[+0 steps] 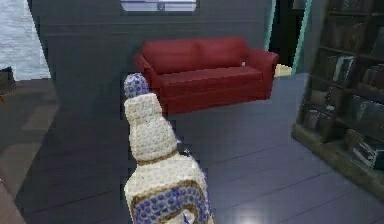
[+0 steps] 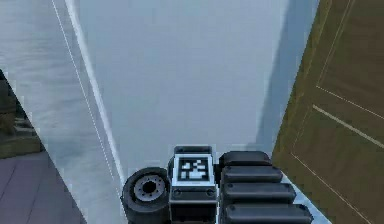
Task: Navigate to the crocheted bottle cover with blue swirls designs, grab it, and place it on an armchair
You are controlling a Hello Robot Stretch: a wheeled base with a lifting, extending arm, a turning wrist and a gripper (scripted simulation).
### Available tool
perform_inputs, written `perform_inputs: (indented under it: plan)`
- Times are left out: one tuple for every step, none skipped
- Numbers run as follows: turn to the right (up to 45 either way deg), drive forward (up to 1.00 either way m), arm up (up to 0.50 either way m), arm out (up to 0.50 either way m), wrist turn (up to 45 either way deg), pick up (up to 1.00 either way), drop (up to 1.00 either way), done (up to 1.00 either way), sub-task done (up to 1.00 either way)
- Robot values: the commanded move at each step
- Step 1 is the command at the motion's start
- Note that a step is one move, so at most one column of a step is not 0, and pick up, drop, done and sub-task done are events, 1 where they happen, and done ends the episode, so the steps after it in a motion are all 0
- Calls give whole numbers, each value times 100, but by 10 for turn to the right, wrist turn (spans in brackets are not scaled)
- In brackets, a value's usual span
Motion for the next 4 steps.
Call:
perform_inputs:
  plan:
    - [-120,0,0,0,0,0,0,0,0]
    - [0,15,0,0,0,0,0,0,0]
    - [330,0,0,0,0,0,0,0,0]
    - [0,100,0,0,0,0,0,0,0]
